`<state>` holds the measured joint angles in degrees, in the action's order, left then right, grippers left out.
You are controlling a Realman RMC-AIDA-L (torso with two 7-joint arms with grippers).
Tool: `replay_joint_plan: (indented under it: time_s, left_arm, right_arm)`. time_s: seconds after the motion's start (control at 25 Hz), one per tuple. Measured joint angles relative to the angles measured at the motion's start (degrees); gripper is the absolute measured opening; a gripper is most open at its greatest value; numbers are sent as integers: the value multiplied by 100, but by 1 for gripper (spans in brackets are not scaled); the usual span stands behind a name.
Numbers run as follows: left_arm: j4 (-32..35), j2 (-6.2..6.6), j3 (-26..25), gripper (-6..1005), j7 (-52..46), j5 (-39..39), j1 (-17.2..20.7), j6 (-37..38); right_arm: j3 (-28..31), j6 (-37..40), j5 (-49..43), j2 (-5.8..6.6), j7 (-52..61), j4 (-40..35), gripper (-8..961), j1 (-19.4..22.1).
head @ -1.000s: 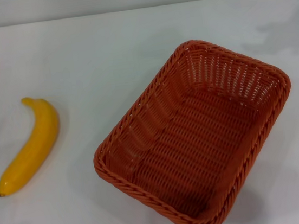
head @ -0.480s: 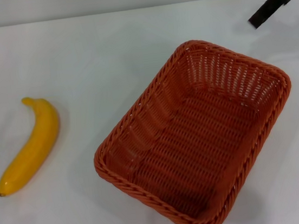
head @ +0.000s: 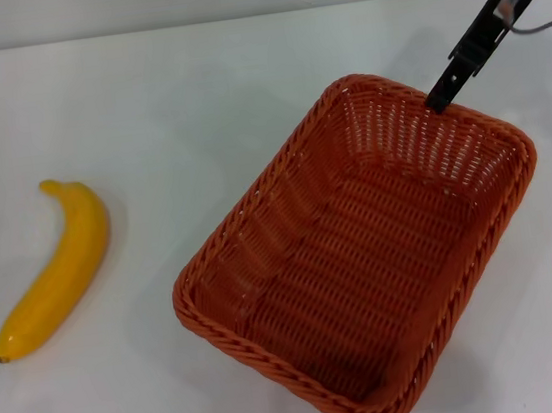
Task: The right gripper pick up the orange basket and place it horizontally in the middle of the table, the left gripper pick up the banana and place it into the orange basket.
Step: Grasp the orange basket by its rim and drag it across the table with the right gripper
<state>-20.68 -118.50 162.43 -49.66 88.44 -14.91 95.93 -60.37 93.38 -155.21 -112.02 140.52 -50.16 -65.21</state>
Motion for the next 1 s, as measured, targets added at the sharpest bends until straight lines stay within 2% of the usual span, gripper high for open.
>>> replay_joint_plan:
  time_s: [0.08, 0.28, 0.44, 0.6, 0.84, 1.0]
  left_arm:
    - [-48, -1, 13, 762, 1, 1, 11, -30]
    - [-139, -17, 29, 762, 1, -15, 30, -39]
    - [-139, -15, 34, 761, 1, -31, 36, -41]
    - [-139, -15, 35, 760, 2, -36, 49, -47]
    - [-133, -26, 35, 760, 31, -46, 82, -57]
    - [-120, -29, 35, 759, 40, -92, 153, -64]
  right_arm:
    - [-37, -135, -79, -54, 2, 125, 702, -35]
    - [-101, -521, -114, -99, -51, 671, 696, -179]
    - [-239, -711, -119, -155, -72, 830, 691, -192]
    - [-491, -908, -120, -287, -140, 962, 687, -193]
    - [-683, -1244, -120, -317, -147, 1414, 680, -279]
    - [-711, -1340, -85, -318, -145, 1436, 676, -275]
